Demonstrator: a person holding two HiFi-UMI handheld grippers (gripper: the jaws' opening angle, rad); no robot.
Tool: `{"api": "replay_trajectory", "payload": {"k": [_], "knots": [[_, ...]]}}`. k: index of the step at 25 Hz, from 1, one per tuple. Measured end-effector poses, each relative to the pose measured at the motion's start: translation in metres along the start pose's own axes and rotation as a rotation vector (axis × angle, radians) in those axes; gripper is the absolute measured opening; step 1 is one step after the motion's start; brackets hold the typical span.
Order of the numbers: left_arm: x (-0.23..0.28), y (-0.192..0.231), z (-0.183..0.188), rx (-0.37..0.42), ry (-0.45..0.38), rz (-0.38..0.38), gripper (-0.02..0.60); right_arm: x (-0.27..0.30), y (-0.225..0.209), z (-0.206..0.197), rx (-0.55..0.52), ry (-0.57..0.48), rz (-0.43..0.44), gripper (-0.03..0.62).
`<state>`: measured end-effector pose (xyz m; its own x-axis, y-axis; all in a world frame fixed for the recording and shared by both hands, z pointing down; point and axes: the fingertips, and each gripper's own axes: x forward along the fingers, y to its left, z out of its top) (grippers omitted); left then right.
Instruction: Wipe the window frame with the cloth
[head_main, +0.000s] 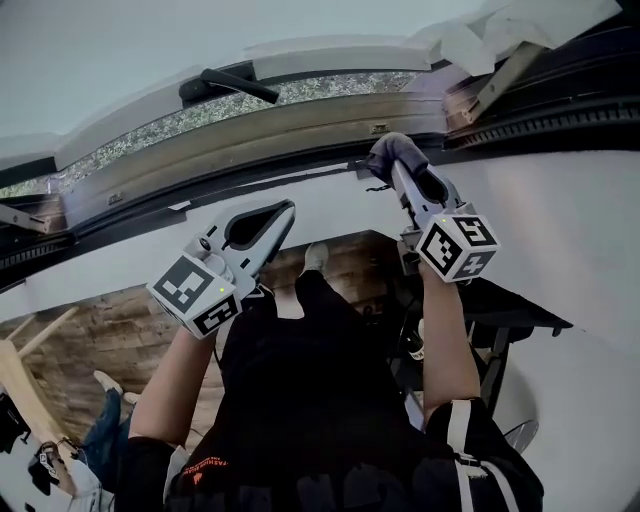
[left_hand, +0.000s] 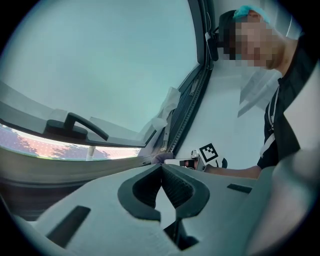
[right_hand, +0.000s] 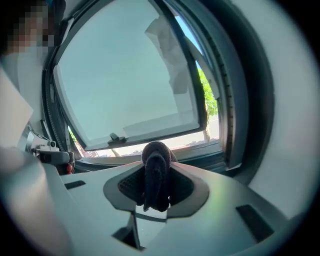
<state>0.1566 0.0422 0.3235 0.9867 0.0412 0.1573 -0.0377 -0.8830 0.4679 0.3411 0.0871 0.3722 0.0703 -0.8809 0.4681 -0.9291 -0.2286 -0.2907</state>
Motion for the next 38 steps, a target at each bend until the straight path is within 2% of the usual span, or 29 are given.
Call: {"api": "replay_trajectory", "payload": {"k": [9,13,24,38], "knots": [[0.044,-0.019,-0.005,0.011,0.034,-0.045,0.018,-0.029,-0.073,0.003,0.027,-0.013,-0.129,0.098],[0.057,-0.025,-0.006,0.015,0.042,-0.056,0.018,-0.029,-0.092,0.001,0.030,0.000,-0.155,0.100],[0.065,-0.027,-0.010,0.011,0.053,-0.053,0.018,-0.026,-0.104,-0.004,-0.002,0.019,-0.184,0.100],[0.047,-0.020,-0.013,-0.003,0.044,-0.035,0.018,-0.018,-0.088,-0.008,0.008,0.024,-0.168,0.098]]}}
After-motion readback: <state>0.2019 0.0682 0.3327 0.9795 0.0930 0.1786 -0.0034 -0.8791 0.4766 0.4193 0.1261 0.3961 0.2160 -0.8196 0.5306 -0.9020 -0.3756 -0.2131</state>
